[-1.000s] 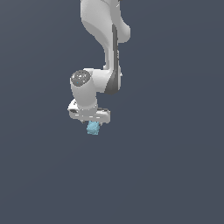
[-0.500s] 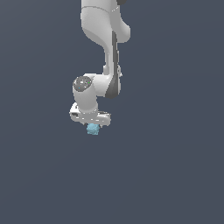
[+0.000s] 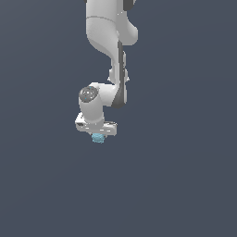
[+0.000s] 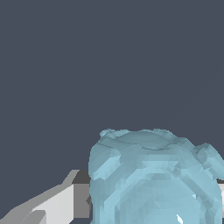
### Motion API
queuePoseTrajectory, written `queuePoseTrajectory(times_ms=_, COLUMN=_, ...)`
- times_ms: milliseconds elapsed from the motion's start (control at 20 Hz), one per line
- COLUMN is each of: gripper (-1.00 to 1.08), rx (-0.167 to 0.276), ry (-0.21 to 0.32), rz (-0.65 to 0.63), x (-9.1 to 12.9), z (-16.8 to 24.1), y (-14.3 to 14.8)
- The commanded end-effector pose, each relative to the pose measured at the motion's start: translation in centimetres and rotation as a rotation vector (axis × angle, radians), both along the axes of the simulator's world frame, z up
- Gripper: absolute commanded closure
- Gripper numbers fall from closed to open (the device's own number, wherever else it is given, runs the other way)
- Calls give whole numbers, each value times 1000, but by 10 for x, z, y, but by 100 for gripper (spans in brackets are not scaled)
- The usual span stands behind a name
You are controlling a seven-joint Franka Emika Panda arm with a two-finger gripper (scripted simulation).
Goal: Pick up the object and move it to a goal position.
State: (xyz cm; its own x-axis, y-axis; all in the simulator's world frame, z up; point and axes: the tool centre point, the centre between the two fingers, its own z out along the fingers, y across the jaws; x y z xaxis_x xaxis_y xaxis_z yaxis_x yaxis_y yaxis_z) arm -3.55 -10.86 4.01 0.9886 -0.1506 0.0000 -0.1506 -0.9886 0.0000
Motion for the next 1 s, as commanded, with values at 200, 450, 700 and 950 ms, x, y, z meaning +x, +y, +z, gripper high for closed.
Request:
queuePoseTrajectory(times_ms=200, gripper=108, rx=0, ry=0, rz=0, x=0, z=-1, y=0)
queuePoseTrajectory(times_ms=450, gripper=108, rx=0, ry=-1, rz=0, x=0, z=0, y=0)
queuePoseTrajectory(times_ms=700, gripper=108, rx=0, ry=-1, rz=0, x=-2, z=8, y=4)
queuePoseTrajectory(times_ms=950, gripper=108, rx=0, ry=-1, rz=0, x=-6, z=27, y=15)
